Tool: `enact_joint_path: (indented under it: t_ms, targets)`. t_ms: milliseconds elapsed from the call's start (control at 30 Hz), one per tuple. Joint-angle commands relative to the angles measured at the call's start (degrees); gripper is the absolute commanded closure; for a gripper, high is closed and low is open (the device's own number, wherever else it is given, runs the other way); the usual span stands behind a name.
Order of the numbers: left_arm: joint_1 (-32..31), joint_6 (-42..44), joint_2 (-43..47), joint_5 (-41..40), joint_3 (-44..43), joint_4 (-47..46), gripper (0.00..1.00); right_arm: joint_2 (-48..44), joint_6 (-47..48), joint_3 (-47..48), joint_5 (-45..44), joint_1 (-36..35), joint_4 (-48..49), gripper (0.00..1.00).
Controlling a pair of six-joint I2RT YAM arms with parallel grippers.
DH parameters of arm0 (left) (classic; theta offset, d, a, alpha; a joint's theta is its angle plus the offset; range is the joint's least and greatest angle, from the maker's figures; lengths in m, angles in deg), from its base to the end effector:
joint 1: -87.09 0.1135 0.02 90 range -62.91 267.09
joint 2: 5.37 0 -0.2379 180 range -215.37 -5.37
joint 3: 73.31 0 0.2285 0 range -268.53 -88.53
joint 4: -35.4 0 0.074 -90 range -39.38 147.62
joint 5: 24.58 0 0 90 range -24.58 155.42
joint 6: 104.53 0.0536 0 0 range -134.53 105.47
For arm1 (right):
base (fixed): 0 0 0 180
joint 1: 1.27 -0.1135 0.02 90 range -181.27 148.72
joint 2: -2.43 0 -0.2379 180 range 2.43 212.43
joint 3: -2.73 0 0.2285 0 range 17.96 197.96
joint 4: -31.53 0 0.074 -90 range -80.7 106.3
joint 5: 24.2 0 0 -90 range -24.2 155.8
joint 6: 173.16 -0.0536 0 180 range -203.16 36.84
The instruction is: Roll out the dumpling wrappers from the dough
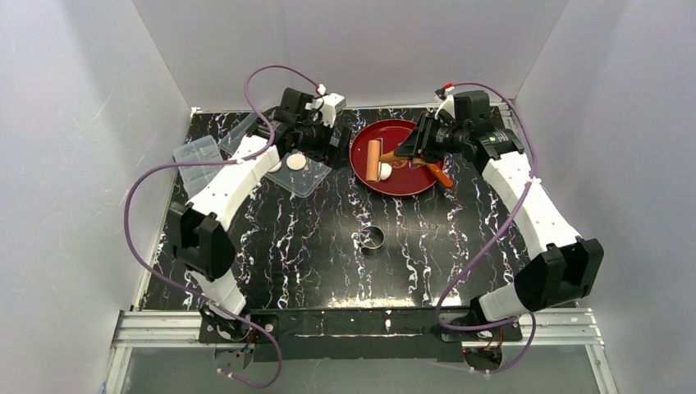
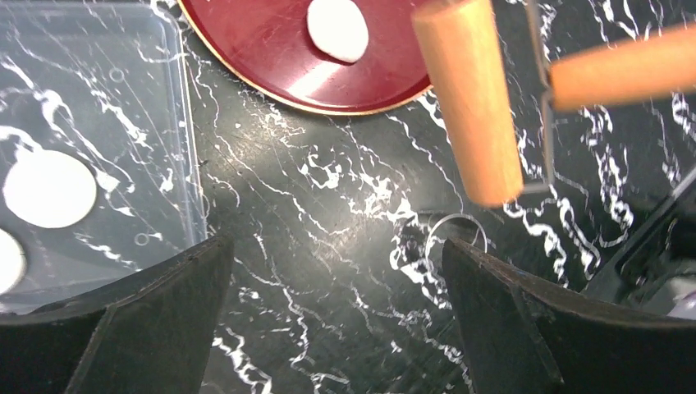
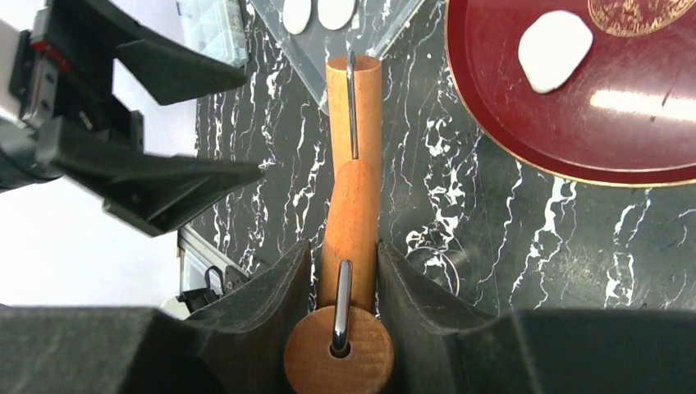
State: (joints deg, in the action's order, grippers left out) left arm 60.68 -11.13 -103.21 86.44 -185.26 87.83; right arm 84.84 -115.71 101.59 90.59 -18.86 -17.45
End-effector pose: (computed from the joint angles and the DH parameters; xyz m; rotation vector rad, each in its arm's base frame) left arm 0.3241 -0.1824 0.3280 0.7748 2.1242 -0.6269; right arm 0.2898 0.1155 0.3481 0.0238 2.2391 0.9590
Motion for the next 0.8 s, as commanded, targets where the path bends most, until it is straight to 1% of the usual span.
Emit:
enact_joint_path:
  t_ms: [0, 200, 433, 533, 667, 767]
  targets:
    - [0.3, -12.1, -4.0, -3.2, -1.4, -2.8, 0.02, 2.4, -2.0, 4.6, 0.4, 0.6, -0.9, 0.99]
    - [0.4, -18.9, -9.6, -6.0, -1.5, -3.0, 0.02, 4.6, -3.9, 6.8, 0.8, 0.6, -3.2, 0.99]
    - [0.3, -25.9, -16.5, -3.7, -2.9, -3.9, 0.02, 12.0, -4.4, 9.7, 1.8, 0.6, -4.4, 0.99]
    - [0.3, -27.1, -20.2, -4.1, -6.3, -4.2, 0.02, 15.7, -4.4, 12.1, 2.0, 1.0, -4.9, 0.99]
    - [0.2, -28.6, -25.9, -3.9, -12.6, -4.4, 0.02, 20.2, -6.9, 15.4, 4.2, 2.4, -3.9, 0.99]
    - [0.1, -30.6, -29.2, -4.8, -15.4, -4.7, 0.05, 22.7, -6.1, 19.0, 3.8, 3.5, -6.9, 0.99]
